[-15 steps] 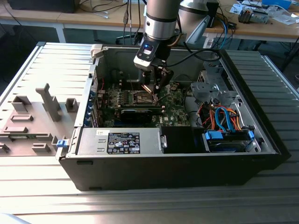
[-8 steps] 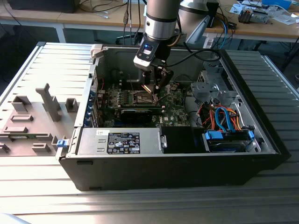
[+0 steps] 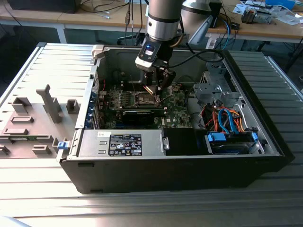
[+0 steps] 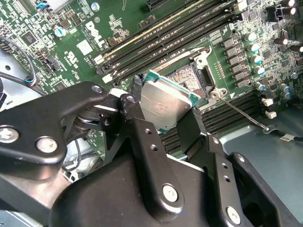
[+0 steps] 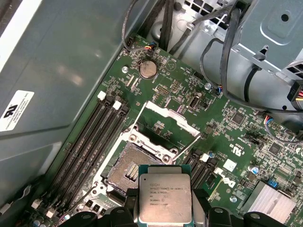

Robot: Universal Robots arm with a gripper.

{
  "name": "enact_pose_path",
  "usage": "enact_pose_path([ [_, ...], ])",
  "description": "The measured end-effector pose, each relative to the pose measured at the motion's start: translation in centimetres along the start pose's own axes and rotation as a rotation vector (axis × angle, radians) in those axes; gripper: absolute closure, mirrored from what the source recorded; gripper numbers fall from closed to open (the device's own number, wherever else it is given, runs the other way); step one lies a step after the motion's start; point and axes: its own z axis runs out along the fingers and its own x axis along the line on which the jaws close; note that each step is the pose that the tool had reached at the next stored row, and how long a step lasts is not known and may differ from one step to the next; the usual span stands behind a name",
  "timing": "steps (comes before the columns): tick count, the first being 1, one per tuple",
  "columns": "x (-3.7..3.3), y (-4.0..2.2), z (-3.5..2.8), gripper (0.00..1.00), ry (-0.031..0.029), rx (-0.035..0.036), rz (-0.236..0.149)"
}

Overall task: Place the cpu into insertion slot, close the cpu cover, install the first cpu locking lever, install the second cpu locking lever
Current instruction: 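Place the cpu into insertion slot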

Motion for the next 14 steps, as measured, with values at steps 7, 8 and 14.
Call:
enact_pose_path([
  [7, 0.00, 0.00, 0.00, 0.46, 0.0002, 0.0000, 0.004],
  [8, 0.00, 0.00, 0.01, 0.46, 0.0002, 0.0000, 0.005],
  [14, 0.00, 0.00, 0.01, 0.46, 0.0005, 0.0001, 0.009],
])
